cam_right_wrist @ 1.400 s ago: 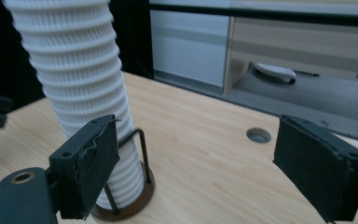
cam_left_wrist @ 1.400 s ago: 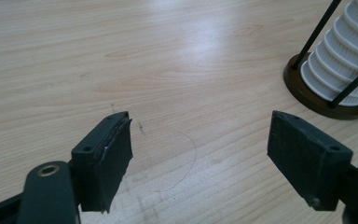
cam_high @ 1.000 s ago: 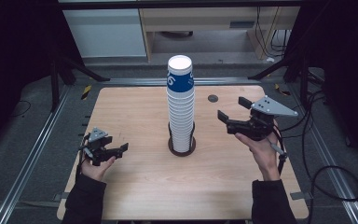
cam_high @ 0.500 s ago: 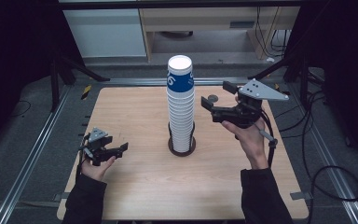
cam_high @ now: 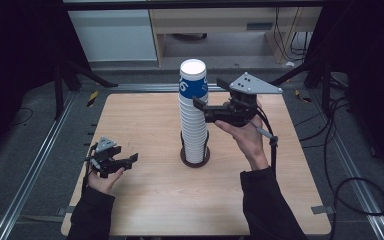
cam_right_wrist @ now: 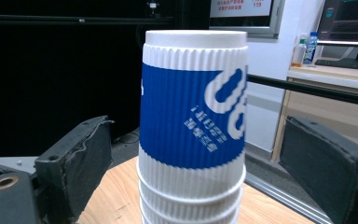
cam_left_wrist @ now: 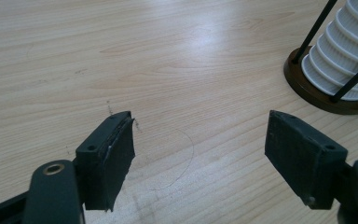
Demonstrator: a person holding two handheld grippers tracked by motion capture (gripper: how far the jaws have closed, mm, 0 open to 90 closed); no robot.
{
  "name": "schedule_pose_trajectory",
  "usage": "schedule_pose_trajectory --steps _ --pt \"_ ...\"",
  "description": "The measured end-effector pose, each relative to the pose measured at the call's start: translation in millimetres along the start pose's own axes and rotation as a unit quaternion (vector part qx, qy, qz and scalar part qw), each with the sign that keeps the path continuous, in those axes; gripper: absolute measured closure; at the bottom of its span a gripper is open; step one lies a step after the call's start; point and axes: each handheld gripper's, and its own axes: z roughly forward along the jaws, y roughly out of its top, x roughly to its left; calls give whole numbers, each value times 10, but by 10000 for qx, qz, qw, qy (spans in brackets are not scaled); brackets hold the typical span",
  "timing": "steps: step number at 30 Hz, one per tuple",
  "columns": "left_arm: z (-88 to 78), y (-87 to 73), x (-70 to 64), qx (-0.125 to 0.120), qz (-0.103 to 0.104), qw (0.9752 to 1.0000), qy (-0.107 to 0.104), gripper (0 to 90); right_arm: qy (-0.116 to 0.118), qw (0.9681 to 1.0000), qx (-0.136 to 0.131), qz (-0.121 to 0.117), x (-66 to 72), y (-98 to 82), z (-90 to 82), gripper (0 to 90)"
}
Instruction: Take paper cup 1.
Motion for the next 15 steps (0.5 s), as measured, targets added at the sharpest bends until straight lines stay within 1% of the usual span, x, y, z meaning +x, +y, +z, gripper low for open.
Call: schedule_pose_trajectory --steps 2,3,4,7,9,10,11,12,15 --pt "1 0 0 3 6 10000 14 234 -5 10000 9 9 -1 -1 19 91" --pt "1 0 2 1 -5 10000 9 234 -63 10000 45 26 -11 -11 79 91" --pt "0 0 3 0 -5 10000 20 234 -78 9999 56 34 -15 -15 97 92" --pt "2 0 6 -7 -8 10000 11 233 -53 9999 115 92 -34 -32 179 90" --pt "6 0 8 6 -10 10000 3 233 -48 9999 131 96 -32 -35 205 91" --pt "12 -2 6 22 2 10000 10 233 -51 9998 195 77 -24 -40 266 91" --pt "12 -2 6 22 2 10000 10 233 -51 9998 195 77 -24 -40 266 91" --pt "15 -3 3 30 6 10000 8 232 -59 9997 224 44 -22 -46 313 91" --pt "14 -3 2 26 1 10000 -4 231 -41 9996 282 89 -19 -59 385 90"
